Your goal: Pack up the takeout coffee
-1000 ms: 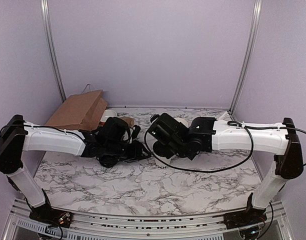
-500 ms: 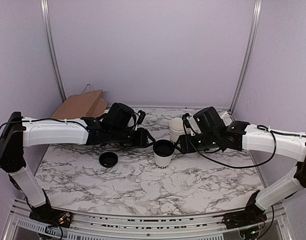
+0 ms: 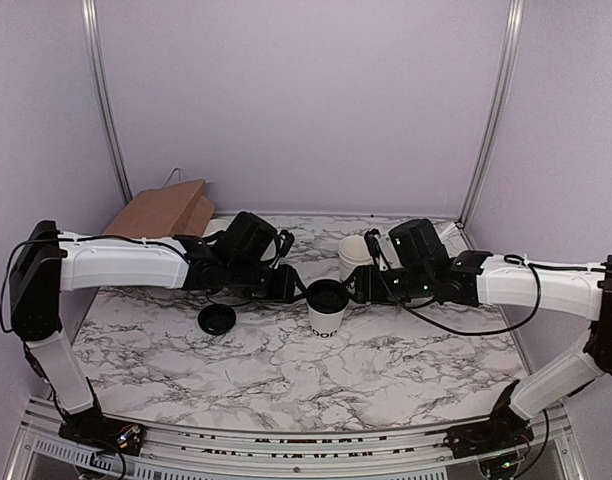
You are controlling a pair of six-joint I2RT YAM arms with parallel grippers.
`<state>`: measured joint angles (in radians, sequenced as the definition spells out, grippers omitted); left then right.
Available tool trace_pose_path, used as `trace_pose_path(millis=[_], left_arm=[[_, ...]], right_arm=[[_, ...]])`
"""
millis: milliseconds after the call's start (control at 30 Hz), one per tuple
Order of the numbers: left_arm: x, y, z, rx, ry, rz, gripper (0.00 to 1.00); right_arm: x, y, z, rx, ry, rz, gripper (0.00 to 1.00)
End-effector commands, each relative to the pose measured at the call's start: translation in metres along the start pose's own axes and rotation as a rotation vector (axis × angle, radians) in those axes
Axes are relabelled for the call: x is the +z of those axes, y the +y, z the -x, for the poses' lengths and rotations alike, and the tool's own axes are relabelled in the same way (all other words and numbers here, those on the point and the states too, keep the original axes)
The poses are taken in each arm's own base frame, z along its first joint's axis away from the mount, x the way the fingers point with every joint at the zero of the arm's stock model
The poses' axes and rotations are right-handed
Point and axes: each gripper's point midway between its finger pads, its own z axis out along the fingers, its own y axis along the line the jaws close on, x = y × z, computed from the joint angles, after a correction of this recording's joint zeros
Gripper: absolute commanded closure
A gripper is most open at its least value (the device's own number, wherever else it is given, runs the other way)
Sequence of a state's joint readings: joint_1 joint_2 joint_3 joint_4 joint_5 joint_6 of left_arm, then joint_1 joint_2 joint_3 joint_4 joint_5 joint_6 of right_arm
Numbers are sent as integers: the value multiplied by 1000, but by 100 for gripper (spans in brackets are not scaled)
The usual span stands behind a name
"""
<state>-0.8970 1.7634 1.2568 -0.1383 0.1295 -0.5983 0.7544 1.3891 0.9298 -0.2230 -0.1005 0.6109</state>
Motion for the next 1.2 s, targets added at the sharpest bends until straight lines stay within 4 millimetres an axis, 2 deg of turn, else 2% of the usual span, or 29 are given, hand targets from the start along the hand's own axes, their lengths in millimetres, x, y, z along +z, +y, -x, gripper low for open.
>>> trace_pose_path(millis=[0,267,600,1167], left_arm=[[6,0,-1,23,14,20,66],[14,1,-2,26,20,27,69],[19,-1,-3,35,24,30,72],[25,0,-7,56,48,59,72]], right_arm=[[8,-1,2,36,-12,10,41],[16,-2,-1,50,1,20,42],[22,0,-1,48,12,28,50],[23,1,5,11,15,10,58]])
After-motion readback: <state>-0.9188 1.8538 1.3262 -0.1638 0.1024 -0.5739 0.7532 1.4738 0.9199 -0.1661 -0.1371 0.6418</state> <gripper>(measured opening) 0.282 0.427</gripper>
